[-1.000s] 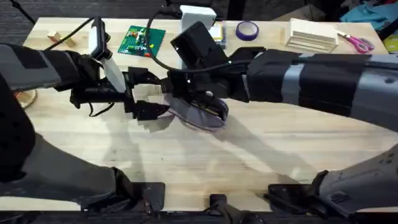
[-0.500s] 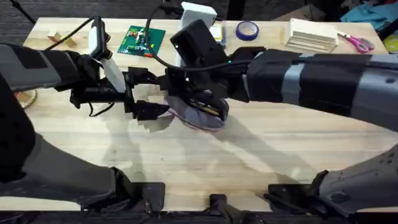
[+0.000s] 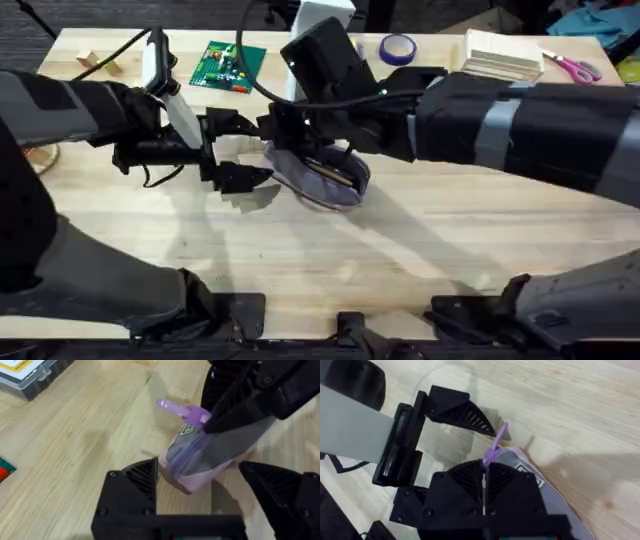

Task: Unzip the bag, pick up the pens from the table one at a time and place them inside, then zip the bag closed.

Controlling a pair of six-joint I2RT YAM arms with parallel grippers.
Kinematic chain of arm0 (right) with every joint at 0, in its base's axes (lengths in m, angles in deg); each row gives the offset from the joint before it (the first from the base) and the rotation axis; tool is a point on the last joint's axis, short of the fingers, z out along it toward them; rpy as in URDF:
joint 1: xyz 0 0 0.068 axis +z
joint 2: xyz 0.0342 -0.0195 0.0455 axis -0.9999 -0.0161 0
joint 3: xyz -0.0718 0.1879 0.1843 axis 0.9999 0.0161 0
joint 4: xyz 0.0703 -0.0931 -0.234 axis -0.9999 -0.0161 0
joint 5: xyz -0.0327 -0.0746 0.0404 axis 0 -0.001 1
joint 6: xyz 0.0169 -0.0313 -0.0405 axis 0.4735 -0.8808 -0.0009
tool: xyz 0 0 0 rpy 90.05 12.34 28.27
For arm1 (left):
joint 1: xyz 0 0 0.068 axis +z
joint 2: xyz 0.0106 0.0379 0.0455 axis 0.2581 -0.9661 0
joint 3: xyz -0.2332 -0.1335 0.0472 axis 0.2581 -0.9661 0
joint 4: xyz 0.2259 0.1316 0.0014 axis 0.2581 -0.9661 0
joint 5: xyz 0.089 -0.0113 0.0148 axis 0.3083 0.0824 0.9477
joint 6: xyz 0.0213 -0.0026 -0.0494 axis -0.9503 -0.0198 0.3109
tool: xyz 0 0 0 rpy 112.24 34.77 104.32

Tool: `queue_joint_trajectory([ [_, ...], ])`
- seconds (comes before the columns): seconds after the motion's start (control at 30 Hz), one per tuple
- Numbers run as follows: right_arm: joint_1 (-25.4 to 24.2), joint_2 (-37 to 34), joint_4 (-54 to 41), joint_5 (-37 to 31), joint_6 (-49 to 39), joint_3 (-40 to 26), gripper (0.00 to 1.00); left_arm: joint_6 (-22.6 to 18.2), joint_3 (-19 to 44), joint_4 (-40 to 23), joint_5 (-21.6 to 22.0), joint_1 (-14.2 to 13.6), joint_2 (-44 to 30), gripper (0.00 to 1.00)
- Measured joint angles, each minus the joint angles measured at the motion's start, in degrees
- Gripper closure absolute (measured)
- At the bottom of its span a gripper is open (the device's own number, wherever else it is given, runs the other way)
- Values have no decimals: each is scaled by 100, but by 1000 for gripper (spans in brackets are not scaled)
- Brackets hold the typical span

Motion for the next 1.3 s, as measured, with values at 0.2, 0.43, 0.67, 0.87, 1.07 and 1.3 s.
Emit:
queue_joint_trajectory([
  [0.2,0,0,-103,3,-45,2,970,-2,0,151,-296,0,0,7],
  [0.43,0,0,-140,17,-45,2,970,-2,0,260,-451,-197,0,8],
  [0.67,0,0,-151,33,-45,2,970,-16,4,278,-370,-472,-1,842],
  [0.87,0,0,-207,44,-46,2,970,-22,4,279,-330,-490,0,955],
  [1.07,-145,11,-415,149,-45,0,971,-22,4,282,-317,-503,0,960],
  [1.3,-516,410,-968,458,-67,0,971,-22,7,286,-504,-566,0,958],
])
